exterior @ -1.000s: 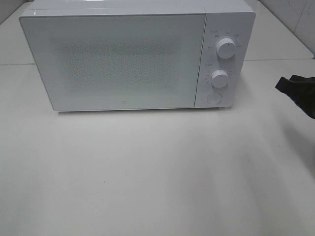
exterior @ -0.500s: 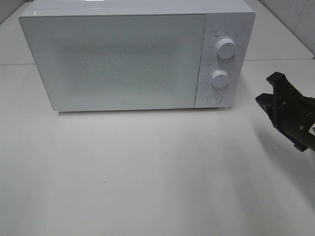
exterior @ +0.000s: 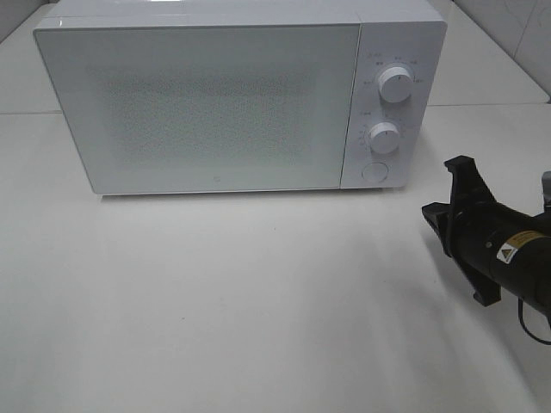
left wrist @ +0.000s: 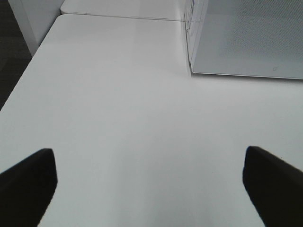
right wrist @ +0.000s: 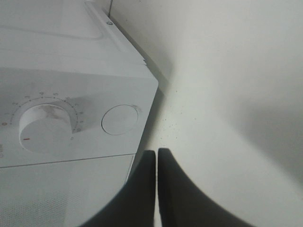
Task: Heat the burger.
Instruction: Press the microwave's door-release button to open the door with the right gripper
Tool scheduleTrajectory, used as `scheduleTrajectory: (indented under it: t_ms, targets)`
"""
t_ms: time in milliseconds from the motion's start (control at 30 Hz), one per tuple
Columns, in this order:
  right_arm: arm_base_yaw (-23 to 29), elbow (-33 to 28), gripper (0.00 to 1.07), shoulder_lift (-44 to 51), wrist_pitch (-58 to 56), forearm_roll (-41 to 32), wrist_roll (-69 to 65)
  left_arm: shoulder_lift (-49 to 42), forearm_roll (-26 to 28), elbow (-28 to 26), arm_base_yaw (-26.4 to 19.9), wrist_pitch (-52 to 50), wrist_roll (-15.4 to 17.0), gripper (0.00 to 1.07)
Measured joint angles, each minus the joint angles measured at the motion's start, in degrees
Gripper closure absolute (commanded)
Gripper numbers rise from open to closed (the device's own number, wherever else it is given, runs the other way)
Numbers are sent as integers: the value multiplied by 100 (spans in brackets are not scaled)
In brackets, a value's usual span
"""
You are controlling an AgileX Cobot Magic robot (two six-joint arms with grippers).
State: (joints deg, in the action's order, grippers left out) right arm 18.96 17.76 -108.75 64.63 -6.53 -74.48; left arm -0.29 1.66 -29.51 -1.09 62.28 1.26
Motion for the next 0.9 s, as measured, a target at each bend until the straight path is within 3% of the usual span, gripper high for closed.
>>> scheduleTrajectory:
  t_ms: [433, 900]
  targets:
    - [561, 630, 107, -155, -510, -596, -779, 0, 0, 0, 0, 0, 0, 4]
    - [596, 1398, 107, -596, -819, -642, -945, 0, 0, 0, 0, 0, 0, 4]
